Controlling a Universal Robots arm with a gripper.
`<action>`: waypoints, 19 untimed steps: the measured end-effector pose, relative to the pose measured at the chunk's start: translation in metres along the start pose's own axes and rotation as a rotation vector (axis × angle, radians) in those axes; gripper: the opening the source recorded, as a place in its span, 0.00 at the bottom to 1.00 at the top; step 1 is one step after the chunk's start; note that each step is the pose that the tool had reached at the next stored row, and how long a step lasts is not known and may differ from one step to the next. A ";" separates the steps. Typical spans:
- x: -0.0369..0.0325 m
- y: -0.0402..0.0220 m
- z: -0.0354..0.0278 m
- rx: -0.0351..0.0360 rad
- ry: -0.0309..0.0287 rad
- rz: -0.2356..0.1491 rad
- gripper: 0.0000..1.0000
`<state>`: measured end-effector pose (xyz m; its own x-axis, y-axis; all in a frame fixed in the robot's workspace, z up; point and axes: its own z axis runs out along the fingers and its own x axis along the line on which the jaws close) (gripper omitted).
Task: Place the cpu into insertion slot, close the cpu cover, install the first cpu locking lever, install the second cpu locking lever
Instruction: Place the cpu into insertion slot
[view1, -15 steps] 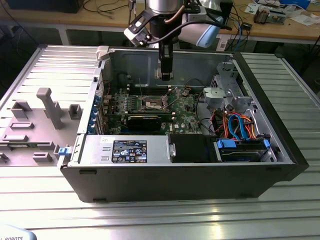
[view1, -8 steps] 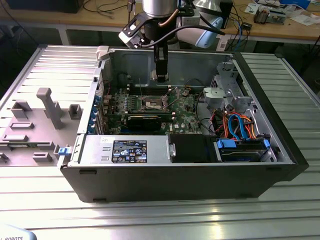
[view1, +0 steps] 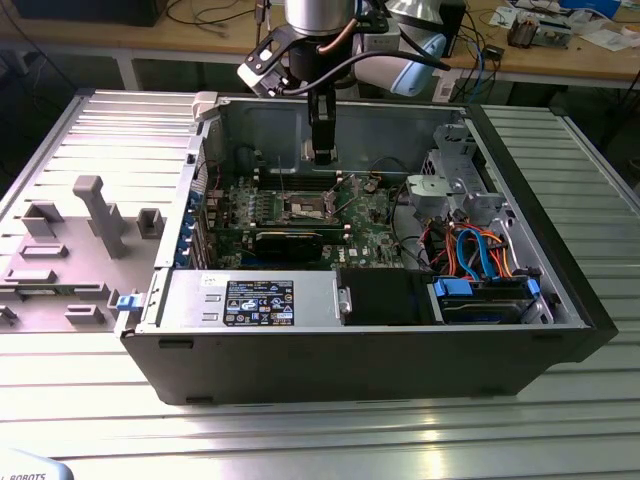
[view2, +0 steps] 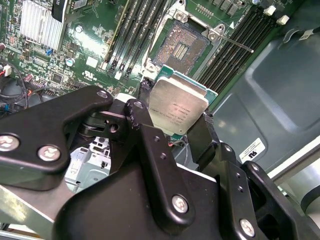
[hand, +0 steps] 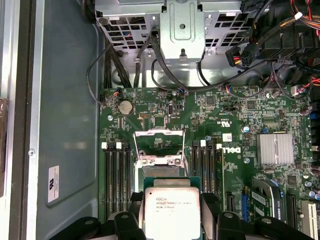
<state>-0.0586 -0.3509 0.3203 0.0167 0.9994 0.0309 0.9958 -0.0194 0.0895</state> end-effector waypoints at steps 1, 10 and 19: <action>0.0000 0.0000 0.0000 0.0000 0.0000 0.000 0.55; -0.0003 -0.0044 0.0079 -0.0005 0.0003 -0.003 0.55; -0.0006 -0.0055 0.0169 0.0004 0.0030 -0.032 0.55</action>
<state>-0.0625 -0.3509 0.3030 -0.0154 0.9994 0.0311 0.9959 0.0125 0.0901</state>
